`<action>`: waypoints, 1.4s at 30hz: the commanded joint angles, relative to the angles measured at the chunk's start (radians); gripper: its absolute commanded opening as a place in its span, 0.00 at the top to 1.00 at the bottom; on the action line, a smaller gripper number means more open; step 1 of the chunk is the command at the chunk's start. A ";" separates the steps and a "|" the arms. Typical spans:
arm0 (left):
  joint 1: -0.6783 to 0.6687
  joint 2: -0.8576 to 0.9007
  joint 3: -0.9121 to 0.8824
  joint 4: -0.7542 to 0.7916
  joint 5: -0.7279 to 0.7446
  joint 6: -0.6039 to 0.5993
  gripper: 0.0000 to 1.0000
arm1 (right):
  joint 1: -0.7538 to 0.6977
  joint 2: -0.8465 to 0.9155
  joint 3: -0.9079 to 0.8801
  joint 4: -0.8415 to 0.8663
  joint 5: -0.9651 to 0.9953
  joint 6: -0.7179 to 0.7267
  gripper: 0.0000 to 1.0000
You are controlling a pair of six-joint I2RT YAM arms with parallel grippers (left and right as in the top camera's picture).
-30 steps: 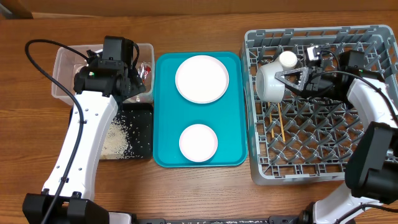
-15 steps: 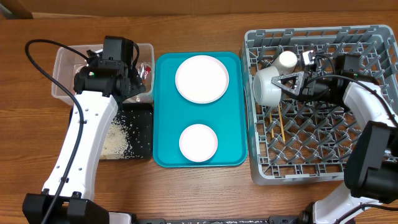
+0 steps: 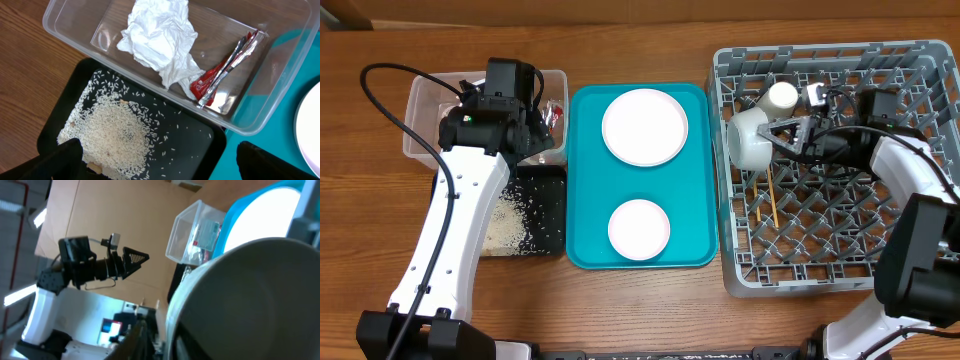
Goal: Sort waste into correct bins and load items into the dishwasher
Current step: 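Release the bowl and move the right gripper to the small white dish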
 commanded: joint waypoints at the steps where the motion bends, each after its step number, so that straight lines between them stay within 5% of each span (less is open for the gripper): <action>1: -0.005 -0.004 0.012 0.000 -0.002 0.013 0.00 | -0.041 0.002 -0.007 0.009 -0.008 0.006 0.71; 7: -0.005 -0.004 0.012 0.000 -0.002 0.013 0.00 | -0.131 0.002 -0.007 0.018 -0.008 0.032 0.48; 12: -0.005 -0.004 0.012 0.000 -0.002 0.013 0.00 | -0.213 0.002 -0.007 0.083 -0.008 0.143 0.41; 19: -0.005 -0.004 0.012 0.000 -0.002 0.013 0.00 | -0.275 -0.011 0.006 0.085 0.030 0.235 0.48; 25: -0.005 -0.004 0.012 0.001 -0.002 0.013 0.00 | -0.228 -0.137 0.031 -0.037 0.317 0.229 0.55; 33: -0.005 -0.004 0.012 0.000 -0.002 0.013 0.00 | 0.034 -0.454 0.039 -0.118 0.732 0.230 0.55; 42: -0.005 -0.004 0.012 0.000 -0.002 0.013 0.00 | 0.589 -0.543 0.032 -0.204 1.025 0.235 0.54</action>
